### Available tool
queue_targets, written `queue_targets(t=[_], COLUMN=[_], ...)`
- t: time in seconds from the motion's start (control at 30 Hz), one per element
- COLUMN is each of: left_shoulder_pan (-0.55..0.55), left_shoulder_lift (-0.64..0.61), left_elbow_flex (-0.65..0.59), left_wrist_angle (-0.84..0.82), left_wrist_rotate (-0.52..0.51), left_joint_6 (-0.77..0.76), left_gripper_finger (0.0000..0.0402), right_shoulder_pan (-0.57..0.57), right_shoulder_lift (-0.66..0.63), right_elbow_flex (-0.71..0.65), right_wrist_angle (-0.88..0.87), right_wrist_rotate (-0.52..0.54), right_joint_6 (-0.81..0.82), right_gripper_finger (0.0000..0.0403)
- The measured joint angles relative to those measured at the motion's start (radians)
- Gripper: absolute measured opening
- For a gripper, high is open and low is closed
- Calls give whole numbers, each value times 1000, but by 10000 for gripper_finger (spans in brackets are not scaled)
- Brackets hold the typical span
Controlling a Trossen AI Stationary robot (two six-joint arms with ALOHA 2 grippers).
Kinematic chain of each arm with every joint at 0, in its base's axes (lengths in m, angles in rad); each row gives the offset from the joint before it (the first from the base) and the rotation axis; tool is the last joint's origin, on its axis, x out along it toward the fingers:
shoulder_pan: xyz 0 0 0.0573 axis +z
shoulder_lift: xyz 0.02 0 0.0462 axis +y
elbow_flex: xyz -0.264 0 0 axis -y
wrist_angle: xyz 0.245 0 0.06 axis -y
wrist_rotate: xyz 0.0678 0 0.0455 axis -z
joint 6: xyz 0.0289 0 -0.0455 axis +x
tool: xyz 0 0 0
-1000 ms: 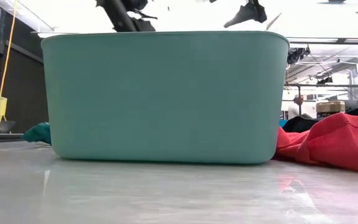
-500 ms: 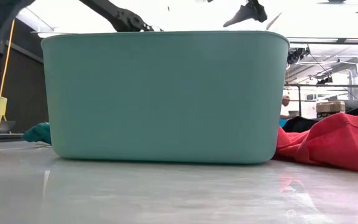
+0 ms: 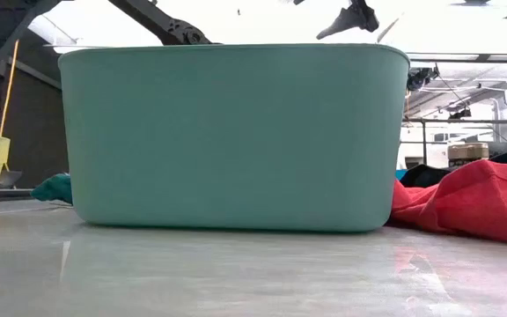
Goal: Sort spices by type
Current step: Put the top left gold seasoning bottle into the pink bin
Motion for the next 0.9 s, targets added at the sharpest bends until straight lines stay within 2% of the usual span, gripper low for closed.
queue_targets(t=[0.37,0.53,0.7,0.9], left_shoulder_pan=[1,0,-7,-8], left_shoulder_lift=[0,0,0,-1], left_elbow_flex=[0,0,0,0], left_wrist_angle=[-12,45,27,19], left_wrist_rotate=[-1,-59,-117,-77], left_joint_6=[-14,5,0,-85], left_gripper_finger=[291,292,292,292], right_shoulder_pan=[0,2,6,6], right_shoulder_lift=[0,0,0,0], right_elbow_flex=[0,0,0,0], right_wrist_angle=[0,-1,-1,-1], right_wrist_rotate=[-3,-3,-3,-3], right_joint_6=[15,19,18,18], right_gripper_finger=[355,355,355,355])
